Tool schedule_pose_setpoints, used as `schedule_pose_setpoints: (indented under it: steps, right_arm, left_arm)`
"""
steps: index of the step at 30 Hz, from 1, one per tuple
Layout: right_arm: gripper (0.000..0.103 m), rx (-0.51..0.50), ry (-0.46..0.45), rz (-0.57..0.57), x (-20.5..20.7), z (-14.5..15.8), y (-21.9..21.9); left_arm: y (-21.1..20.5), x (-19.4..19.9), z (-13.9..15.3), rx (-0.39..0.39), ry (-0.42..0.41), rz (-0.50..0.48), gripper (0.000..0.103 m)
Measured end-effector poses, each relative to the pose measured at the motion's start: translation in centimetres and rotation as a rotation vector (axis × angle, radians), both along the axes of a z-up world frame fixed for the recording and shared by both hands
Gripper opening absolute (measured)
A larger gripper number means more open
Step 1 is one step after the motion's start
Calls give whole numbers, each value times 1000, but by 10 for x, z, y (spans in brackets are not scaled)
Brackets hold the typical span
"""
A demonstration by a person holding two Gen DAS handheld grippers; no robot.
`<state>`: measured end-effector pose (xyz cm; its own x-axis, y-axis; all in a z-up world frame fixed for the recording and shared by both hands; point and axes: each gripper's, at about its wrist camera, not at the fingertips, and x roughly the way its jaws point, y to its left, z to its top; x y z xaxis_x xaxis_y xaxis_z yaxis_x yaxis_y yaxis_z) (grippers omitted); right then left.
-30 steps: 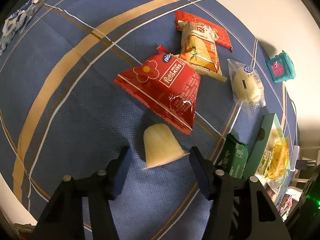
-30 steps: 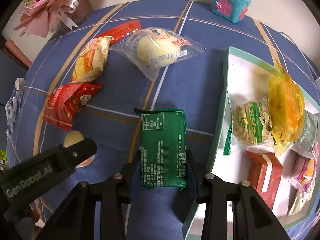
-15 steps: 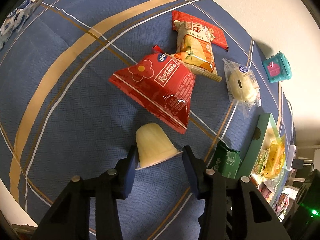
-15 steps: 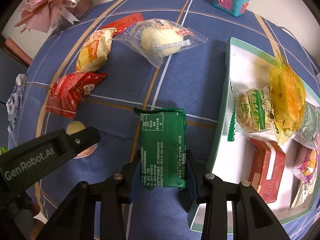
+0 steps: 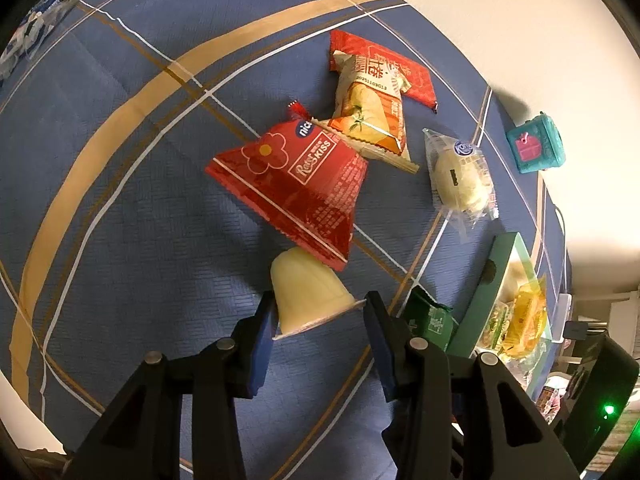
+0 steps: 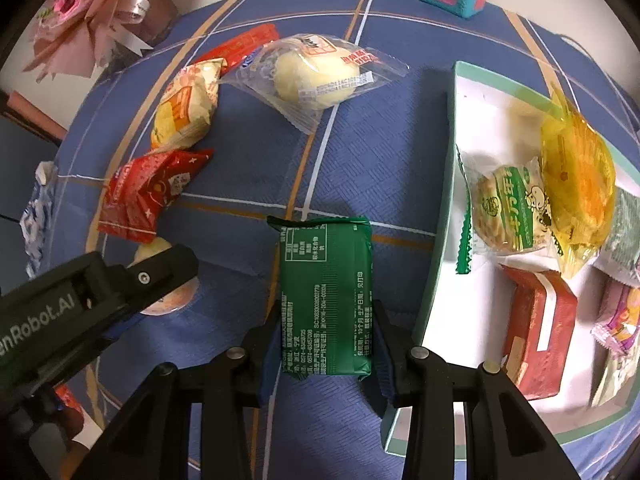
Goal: Organize snacks
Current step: 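Lift the dark green packet and pudding cup off the table with both grippers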
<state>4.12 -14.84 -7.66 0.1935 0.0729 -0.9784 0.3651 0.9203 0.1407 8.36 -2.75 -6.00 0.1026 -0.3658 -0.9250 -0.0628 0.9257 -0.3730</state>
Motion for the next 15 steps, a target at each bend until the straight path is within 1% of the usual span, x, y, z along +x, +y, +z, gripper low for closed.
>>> schedule_pose_setpoints:
  steps: [6, 15]
  right_arm:
    - [42, 16, -8, -10, -1, 3, -9]
    - [42, -26, -44, -41, -4, 28, -21]
  left_arm:
    - [-1, 2, 4, -18, -8, 0, 45]
    - [-5, 0, 19, -51, -38, -18, 45]
